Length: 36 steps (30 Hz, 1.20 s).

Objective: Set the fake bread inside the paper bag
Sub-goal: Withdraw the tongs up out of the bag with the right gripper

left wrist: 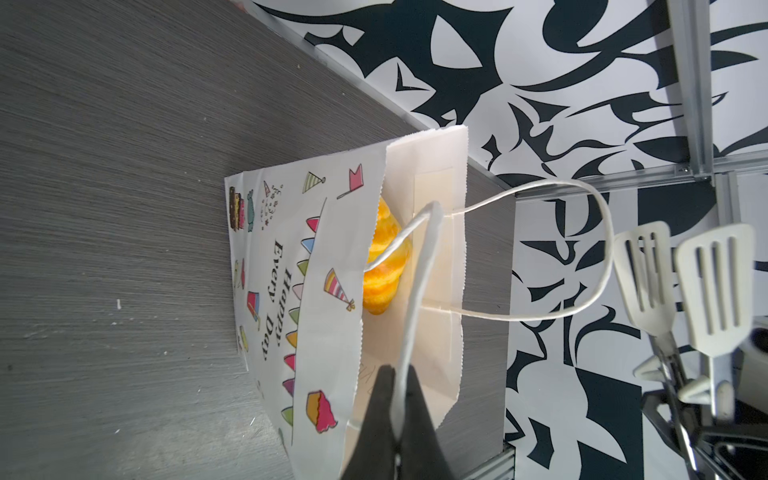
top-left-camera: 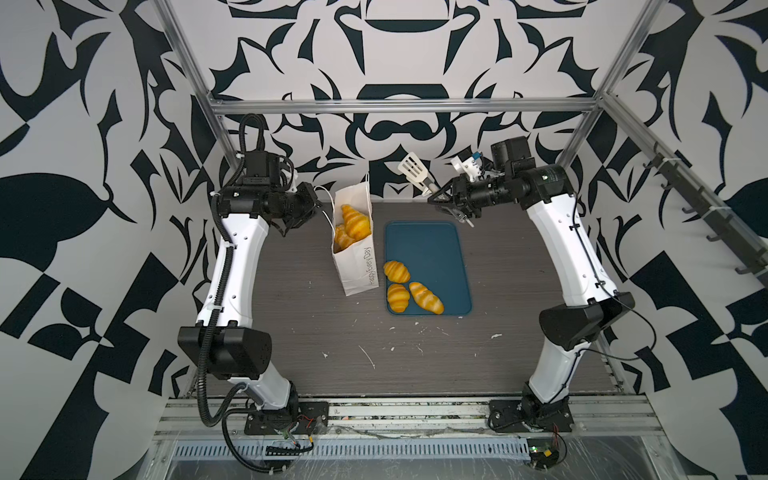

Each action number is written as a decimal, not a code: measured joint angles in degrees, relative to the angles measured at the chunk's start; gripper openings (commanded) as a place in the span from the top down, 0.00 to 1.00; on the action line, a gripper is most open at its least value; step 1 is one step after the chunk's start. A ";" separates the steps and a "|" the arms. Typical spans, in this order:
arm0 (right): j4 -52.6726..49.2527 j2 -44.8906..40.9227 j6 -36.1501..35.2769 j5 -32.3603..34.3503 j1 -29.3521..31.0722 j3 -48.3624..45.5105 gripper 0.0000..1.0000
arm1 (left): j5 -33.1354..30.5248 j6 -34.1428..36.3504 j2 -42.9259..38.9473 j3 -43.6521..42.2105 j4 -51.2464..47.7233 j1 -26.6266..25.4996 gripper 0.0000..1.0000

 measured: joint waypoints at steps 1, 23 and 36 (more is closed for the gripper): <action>-0.37 -0.42 -0.33 0.44 -0.15 -1.42 0.60 | -0.46 0.00 -0.22 0.00 -0.07 0.07 1.00; -6.86 -3.13 -8.68 15.67 6.71 -14.10 0.59 | -1.27 -0.02 -0.83 0.00 -0.24 0.24 1.00; -10.56 0.98 -13.16 25.40 11.52 -14.49 0.54 | -0.42 -0.11 -0.79 0.00 -0.20 0.24 1.00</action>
